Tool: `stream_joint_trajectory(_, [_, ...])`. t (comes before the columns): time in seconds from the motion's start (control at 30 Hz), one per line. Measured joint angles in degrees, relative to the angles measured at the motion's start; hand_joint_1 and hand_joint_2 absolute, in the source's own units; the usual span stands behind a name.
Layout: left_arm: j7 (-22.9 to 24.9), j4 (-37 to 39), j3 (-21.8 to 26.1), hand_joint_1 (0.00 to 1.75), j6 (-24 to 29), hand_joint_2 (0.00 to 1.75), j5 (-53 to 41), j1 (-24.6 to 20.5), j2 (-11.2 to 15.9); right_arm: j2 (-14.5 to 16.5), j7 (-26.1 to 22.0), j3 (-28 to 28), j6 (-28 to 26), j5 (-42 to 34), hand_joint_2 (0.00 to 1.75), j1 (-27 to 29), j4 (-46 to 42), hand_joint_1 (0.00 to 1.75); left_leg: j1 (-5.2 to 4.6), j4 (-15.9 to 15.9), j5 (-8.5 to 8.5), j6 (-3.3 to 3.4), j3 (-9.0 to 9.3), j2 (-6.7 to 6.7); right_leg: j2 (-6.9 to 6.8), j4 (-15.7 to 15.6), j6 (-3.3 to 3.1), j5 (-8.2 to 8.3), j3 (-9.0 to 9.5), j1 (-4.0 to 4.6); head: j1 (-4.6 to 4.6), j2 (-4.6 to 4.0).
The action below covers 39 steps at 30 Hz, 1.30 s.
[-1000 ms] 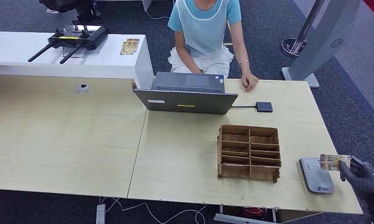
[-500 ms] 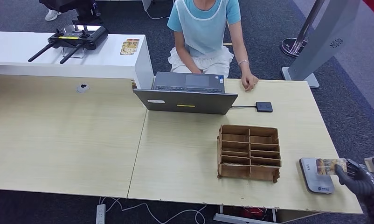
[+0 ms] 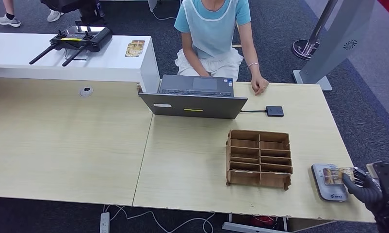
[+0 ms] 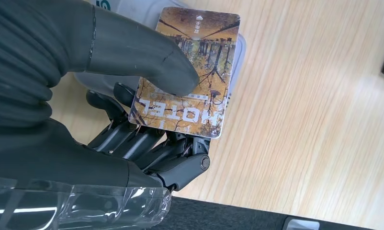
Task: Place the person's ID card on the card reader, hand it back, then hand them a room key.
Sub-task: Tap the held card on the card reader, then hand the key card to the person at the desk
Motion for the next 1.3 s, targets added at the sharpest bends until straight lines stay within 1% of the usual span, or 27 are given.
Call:
stream_joint_trajectory(0.13, [0.0, 0.0, 0.0, 0.00, 0.0, 0.00, 0.0, 0.0, 0.0, 0.0, 0.2, 0.6, -1.4, 1.0, 1.75, -0.5, 1.1, 1.75, 0.00, 0.0, 0.00, 0.00, 0.00, 0.00, 0.00, 0.0, 0.00, 0.00, 0.00, 0.00, 0.00, 0.00])
stream_joint_trajectory(0.33, [0.0, 0.0, 0.0, 0.00, 0.0, 0.00, 0.0, 0.0, 0.0, 0.0, 0.5, 1.1, -6.2, 4.5, 1.75, -2.0, 2.7, 1.75, 0.00, 0.0, 0.00, 0.00, 0.00, 0.01, 0.01, 0.0, 0.00, 0.00, 0.00, 0.00, 0.00, -0.01])
stream_joint_trajectory(0.4, [0.0, 0.0, 0.0, 0.00, 0.0, 0.00, 0.0, 0.0, 0.0, 0.0, 0.6, 1.3, -7.0, 5.2, 1.75, -2.6, 3.1, 1.75, 0.00, 0.0, 0.00, 0.00, 0.00, 0.01, 0.01, 0.0, 0.00, 0.00, 0.00, 0.00, 0.00, -0.01])
stream_joint_trajectory(0.63, [0.0, 0.0, 0.0, 0.00, 0.0, 0.00, 0.0, 0.0, 0.0, 0.0, 0.6, 1.7, -7.5, 5.6, 1.75, -3.6, 4.1, 1.75, 0.00, 0.0, 0.00, 0.01, 0.00, 0.00, 0.00, 0.0, 0.00, 0.00, 0.01, 0.00, 0.00, -0.01])
stream_joint_trajectory(0.9, [0.0, 0.0, 0.0, 0.00, 0.1, 0.00, 0.0, 0.0, 0.0, 0.3, 1.5, 1.8, -10.3, 9.8, 1.75, -4.5, 4.5, 1.75, 0.00, 0.0, 0.00, 0.01, -0.01, 0.00, 0.00, 0.0, 0.00, 0.00, 0.01, 0.00, 0.00, -0.02])
stream_joint_trajectory(1.3, [0.0, 0.0, 0.0, 0.00, 0.1, 0.00, 0.1, 0.0, -0.1, 0.8, 1.4, 1.8, -10.4, 12.7, 1.75, -5.3, 4.5, 1.75, 0.00, 0.0, 0.01, 0.02, 0.00, -0.01, -0.01, 0.0, 0.00, 0.00, 0.02, 0.00, 0.00, -0.01])
